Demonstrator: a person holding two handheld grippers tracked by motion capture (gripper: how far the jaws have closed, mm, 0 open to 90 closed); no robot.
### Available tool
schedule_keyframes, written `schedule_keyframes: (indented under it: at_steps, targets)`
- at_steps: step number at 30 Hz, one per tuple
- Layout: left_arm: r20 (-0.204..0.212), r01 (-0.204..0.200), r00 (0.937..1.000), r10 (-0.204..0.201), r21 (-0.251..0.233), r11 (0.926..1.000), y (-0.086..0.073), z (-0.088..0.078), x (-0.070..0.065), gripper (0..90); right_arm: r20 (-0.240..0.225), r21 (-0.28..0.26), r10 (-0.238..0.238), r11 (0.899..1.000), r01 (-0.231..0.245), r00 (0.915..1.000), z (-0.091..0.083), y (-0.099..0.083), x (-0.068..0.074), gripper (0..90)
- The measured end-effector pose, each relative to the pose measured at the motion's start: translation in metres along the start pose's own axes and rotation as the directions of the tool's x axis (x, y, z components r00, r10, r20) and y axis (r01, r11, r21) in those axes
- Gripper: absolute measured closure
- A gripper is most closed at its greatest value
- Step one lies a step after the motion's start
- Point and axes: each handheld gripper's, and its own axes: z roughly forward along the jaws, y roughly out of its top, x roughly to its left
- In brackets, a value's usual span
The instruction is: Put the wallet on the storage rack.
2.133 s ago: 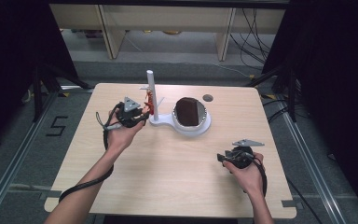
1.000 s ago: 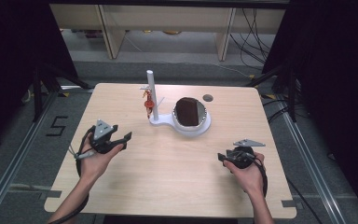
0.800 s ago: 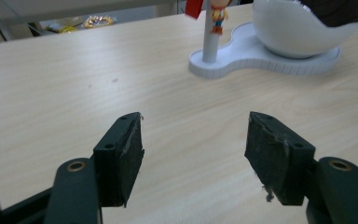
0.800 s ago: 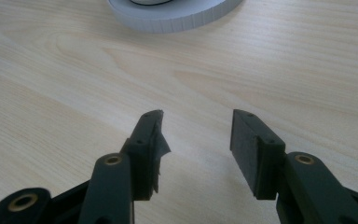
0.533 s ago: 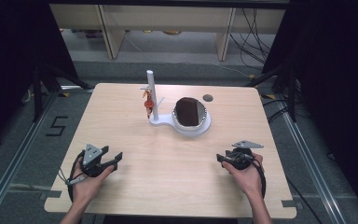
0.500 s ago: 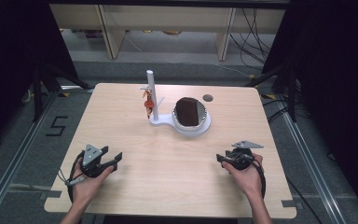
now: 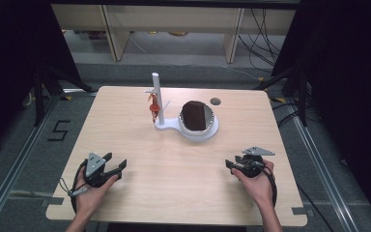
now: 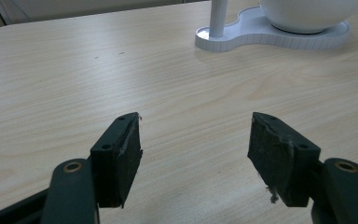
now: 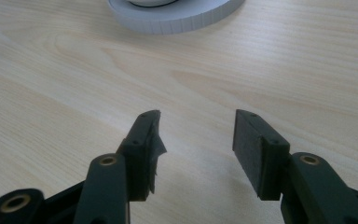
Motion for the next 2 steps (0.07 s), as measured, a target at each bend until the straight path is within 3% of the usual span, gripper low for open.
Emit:
schedule_keyframes:
  at_steps: [1, 2]
  targets:
    - [-0.002, 0.000, 1.0000, 0.000, -0.001, 1.0000, 0.0000, 0.0000, -0.0002, 33.8, 0.008, 0.008, 0.042, 0.999, -0.042, 0.9991, -0.0006, -0.0005, 0.0036, 51.5]
    - [-0.002, -0.003, 1.0000, 0.003, 0.002, 1.0000, 0.0000, -0.0002, -0.0002, 33.8, -0.003, 0.002, 0.036, 0.999, -0.036, 0.9993, -0.0006, -0.0007, 0.0029, 51.4]
